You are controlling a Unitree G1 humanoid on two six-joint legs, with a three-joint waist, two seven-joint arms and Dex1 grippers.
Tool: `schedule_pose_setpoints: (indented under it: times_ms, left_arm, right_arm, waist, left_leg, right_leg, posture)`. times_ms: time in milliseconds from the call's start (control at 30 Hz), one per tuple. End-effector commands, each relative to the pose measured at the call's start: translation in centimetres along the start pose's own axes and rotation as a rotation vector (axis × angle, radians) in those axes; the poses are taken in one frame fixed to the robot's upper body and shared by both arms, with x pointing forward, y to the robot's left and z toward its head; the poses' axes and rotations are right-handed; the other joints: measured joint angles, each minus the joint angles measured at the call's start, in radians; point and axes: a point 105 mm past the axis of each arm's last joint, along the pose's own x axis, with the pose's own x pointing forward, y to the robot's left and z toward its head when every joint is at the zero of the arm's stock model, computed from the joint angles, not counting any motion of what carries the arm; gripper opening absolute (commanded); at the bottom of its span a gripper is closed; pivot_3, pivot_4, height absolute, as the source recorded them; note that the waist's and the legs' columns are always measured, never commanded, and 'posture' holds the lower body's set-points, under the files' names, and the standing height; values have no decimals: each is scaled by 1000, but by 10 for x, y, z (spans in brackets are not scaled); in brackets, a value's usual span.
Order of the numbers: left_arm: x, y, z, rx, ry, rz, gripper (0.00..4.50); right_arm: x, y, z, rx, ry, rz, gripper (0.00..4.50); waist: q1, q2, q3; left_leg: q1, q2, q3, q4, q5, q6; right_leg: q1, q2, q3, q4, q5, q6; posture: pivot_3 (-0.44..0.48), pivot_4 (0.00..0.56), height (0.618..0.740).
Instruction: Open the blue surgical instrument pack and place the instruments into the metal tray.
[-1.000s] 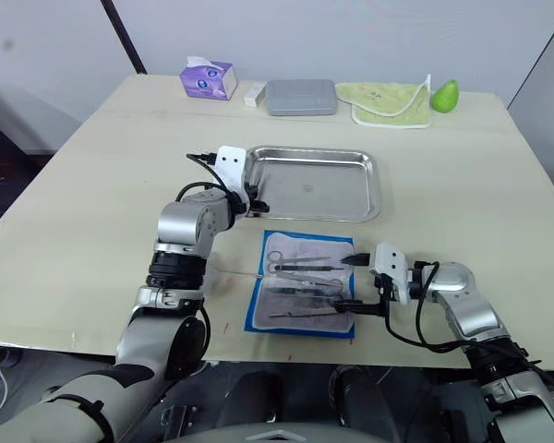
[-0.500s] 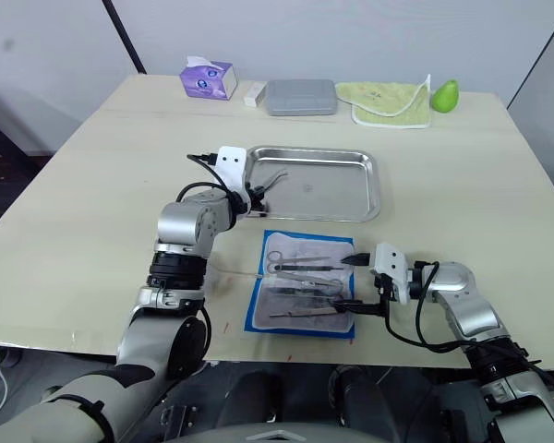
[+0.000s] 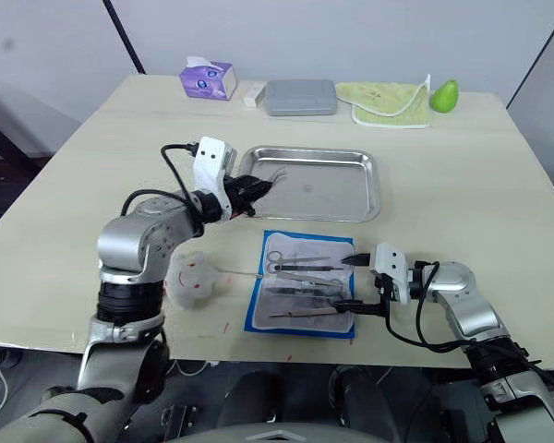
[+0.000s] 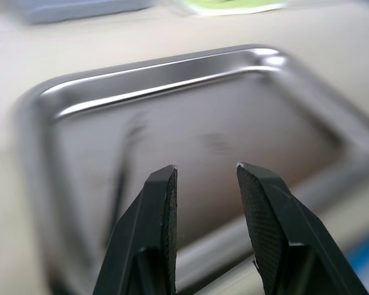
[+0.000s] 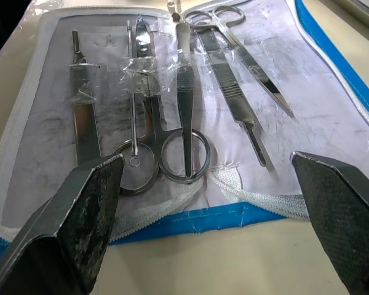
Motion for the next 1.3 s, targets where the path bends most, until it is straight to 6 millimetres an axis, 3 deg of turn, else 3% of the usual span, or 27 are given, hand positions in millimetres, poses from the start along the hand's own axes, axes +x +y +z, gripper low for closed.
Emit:
schedule_pose_setpoints:
  times_ms: [33, 300, 433, 500, 533, 567, 600, 833, 1100, 1200, 1267, 1300]
  left_arm:
    - [-24, -29, 19, 149, -149, -243, 1630]
    - [-66, -32, -5, 205, -66, -484, 1630]
    - [-102, -17, -18, 166, 37, -547, 2757]
    - [-116, -8, -25, 168, 81, -547, 3894]
    - [-122, -5, -28, 168, 100, -544, 3894]
    - [-126, -1, -30, 159, 111, -541, 4392]
    - [-130, 2, -31, 160, 121, -539, 4476]
    - [-131, 9, -31, 189, 146, -534, 4476]
    - [-83, -4, -21, 247, 160, -529, 4476]
    - [-64, -8, -27, 294, 196, -549, 3572]
    - [-54, -12, -30, 324, 204, -566, 2532]
    - [-49, -13, -31, 342, 209, -573, 2532]
  right_arm:
    - [-3, 15, -39, 131, 116, 18, 4500]
    - [-1, 17, -38, 130, 98, 14, 4500]
    - [0, 19, -35, 127, 79, 19, 4500]
    - [0, 20, -36, 121, 80, 24, 4500]
    - [0, 20, -36, 119, 79, 25, 4500]
    - [0, 20, -35, 117, 76, 25, 4500]
    - [0, 20, -35, 118, 72, 23, 4500]
    - [2, 18, -34, 112, 69, 26, 4500]
    - [4, 16, -33, 107, 65, 25, 4500]
    - [5, 17, -33, 108, 65, 23, 4500]
    - [5, 16, -33, 109, 65, 22, 4500]
    - [6, 17, -33, 109, 64, 22, 4500]
  waist:
    - [1, 0, 0]
    - [1, 0, 0]
    - [-3, 1, 0]
    - [0, 0, 0]
    - [1, 0, 0]
    - [1, 0, 0]
    - [1, 1, 0]
    - [1, 0, 0]
    - [1, 0, 0]
    - [-1, 0, 0]
    - [-3, 0, 0]
    - [-3, 0, 0]
  left_leg:
    - [0, 0, 0, -1, 0, 0]
    - [0, 0, -1, -1, 0, 0]
    - [0, 0, 1, -4, 0, 0]
    - [1, 0, 1, -5, 0, 0]
    - [1, 0, 1, -5, 0, 0]
    - [1, 0, 1, -5, 0, 0]
    - [1, 1, 2, -5, 0, 0]
    - [1, 1, 3, -6, 0, 0]
    - [1, 1, 3, -6, 0, 0]
    - [1, 1, 3, -6, 0, 0]
    - [1, 1, 3, -6, 0, 0]
    - [1, 1, 3, -6, 0, 0]
  right_leg:
    - [0, 0, 0, -1, 0, 0]
    - [0, 0, -1, -2, 0, 0]
    - [-2, 1, 0, -2, 0, -1]
    - [-2, 0, 0, -3, -1, -1]
    - [-2, 0, 0, -3, -1, -1]
    - [-2, 0, 0, -4, -2, -3]
    - [-2, 0, 0, -4, -3, -4]
    - [-2, 0, 0, -5, -3, -5]
    - [-2, 0, 1, -5, -3, -4]
    - [-2, 1, 1, -5, -1, -1]
    - [-2, 2, 2, -5, -1, -1]
    - [-2, 2, 2, -5, -1, -1]
  posture:
    - [0, 150, 740]
    - [0, 150, 740]
    - [0, 150, 740]
    - [0, 150, 740]
    - [0, 150, 740]
    - [0, 150, 740]
    - [0, 150, 740]
    - [0, 150, 740]
    - [0, 150, 740]
    - [0, 150, 740]
    - [0, 150, 740]
    - [0, 150, 740]
